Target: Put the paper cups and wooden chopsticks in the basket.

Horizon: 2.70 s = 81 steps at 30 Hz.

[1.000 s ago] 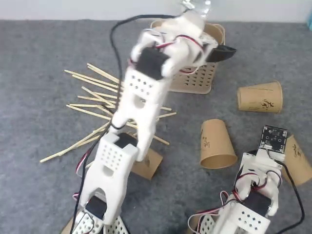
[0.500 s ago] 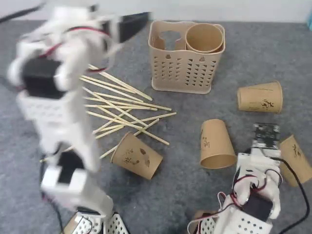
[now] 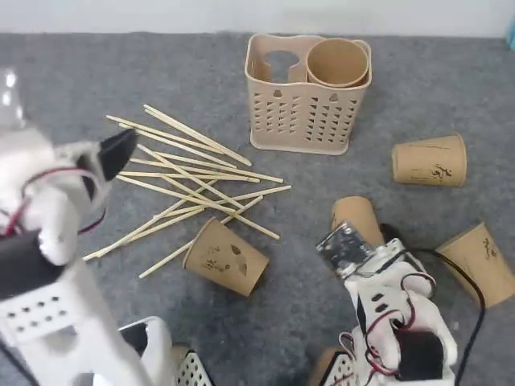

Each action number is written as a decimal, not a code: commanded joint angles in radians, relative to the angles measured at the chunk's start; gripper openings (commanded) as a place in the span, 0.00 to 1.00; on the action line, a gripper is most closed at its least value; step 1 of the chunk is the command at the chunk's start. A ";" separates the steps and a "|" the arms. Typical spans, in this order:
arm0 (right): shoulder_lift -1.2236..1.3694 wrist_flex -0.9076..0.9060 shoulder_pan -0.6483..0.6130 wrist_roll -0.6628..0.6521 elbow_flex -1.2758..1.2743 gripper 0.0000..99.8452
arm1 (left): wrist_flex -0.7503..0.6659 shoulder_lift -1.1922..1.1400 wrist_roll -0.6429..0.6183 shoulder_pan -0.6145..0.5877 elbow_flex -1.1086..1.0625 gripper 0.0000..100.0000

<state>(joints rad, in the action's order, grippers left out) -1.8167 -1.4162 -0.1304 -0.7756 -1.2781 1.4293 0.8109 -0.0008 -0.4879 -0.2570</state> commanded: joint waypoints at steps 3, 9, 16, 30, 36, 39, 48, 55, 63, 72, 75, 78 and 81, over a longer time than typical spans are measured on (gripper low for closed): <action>0.001 -0.081 -0.044 -0.282 -0.043 0.17 | -0.233 0.238 0.057 -0.132 -0.507 0.40; 0.001 -0.231 -0.028 -0.442 0.170 0.22 | -0.252 0.342 0.060 -0.130 -0.670 0.40; 0.168 -0.255 0.012 -0.512 0.169 0.27 | -0.244 0.354 0.058 -0.129 -0.713 0.40; 0.573 0.012 -0.044 -0.459 0.153 0.27 | -0.304 0.354 0.058 -0.084 -0.763 0.40; 0.539 0.231 -0.035 -0.416 0.012 0.26 | -0.348 0.354 0.058 -0.110 -0.805 0.40; 0.522 0.308 -0.035 -0.373 -0.009 0.26 | -0.348 0.359 0.058 -0.109 -0.808 0.40; 0.361 0.384 -0.033 -0.215 0.055 0.03 | -0.350 0.361 0.058 -0.104 -0.832 0.40; 0.348 0.392 0.018 -0.055 0.132 0.01 | -0.350 0.361 -0.008 -0.104 -0.837 0.40; 0.503 0.384 0.117 0.198 0.387 0.01 | -0.396 0.361 -0.048 -0.103 -0.869 0.40; 0.886 0.237 0.133 0.497 0.884 0.01 | -0.502 0.361 -0.091 -0.103 -0.957 0.40; 1.026 0.205 0.131 0.591 1.077 0.01 | -0.560 0.361 -0.095 -0.103 -0.987 0.40; 1.152 0.193 0.108 0.666 1.270 0.01 | -0.651 0.361 -0.092 -0.103 -1.040 0.40; 1.262 0.174 0.073 0.709 1.464 0.01 | -0.671 0.361 -0.092 -0.103 -1.056 0.40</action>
<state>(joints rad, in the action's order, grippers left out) -0.6429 -1.2244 -0.0245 -0.1158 -0.0368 0.8109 1.1515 -0.0852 -0.5938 -1.3111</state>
